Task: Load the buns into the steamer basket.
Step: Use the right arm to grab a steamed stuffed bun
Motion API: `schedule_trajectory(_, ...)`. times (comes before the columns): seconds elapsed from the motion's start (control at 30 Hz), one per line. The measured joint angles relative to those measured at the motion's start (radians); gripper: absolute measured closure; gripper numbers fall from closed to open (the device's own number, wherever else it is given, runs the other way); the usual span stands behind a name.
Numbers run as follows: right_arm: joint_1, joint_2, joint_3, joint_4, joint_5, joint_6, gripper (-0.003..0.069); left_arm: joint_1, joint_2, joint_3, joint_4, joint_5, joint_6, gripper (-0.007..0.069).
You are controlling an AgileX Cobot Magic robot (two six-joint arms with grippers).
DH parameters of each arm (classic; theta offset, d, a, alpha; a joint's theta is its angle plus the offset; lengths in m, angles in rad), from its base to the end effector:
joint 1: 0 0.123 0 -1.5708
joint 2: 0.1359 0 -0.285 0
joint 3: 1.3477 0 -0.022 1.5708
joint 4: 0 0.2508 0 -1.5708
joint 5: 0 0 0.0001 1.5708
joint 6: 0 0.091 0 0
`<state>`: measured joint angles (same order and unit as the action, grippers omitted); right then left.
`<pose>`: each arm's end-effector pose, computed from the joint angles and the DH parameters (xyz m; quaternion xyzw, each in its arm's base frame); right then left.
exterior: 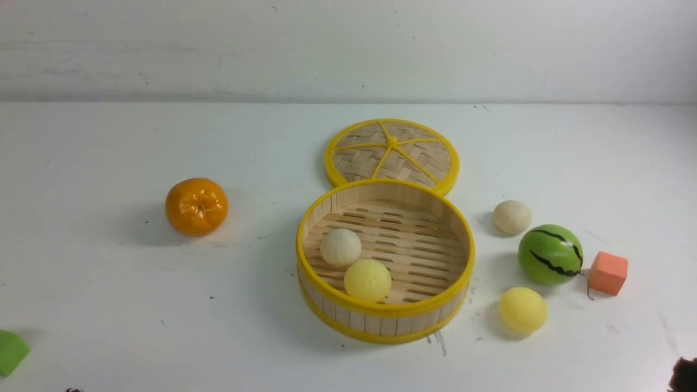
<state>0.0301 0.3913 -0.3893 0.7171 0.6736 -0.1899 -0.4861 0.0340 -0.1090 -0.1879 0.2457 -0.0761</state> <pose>0.0750 0.0396 0.2730 0.0471 0.8359 0.2861 0.4660 0.0455 -0.0287 0.2261 0.0987 0.7279 -0.2623 0.6258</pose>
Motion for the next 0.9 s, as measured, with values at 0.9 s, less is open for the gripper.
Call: schedule_trajectory(0.9, 0.247, 1.324, -0.751, -0.563, 0.127, 0.262, 0.0510, 0.000, 0.001, 0.000, 0.000, 0.000, 0.000, 0.0629)
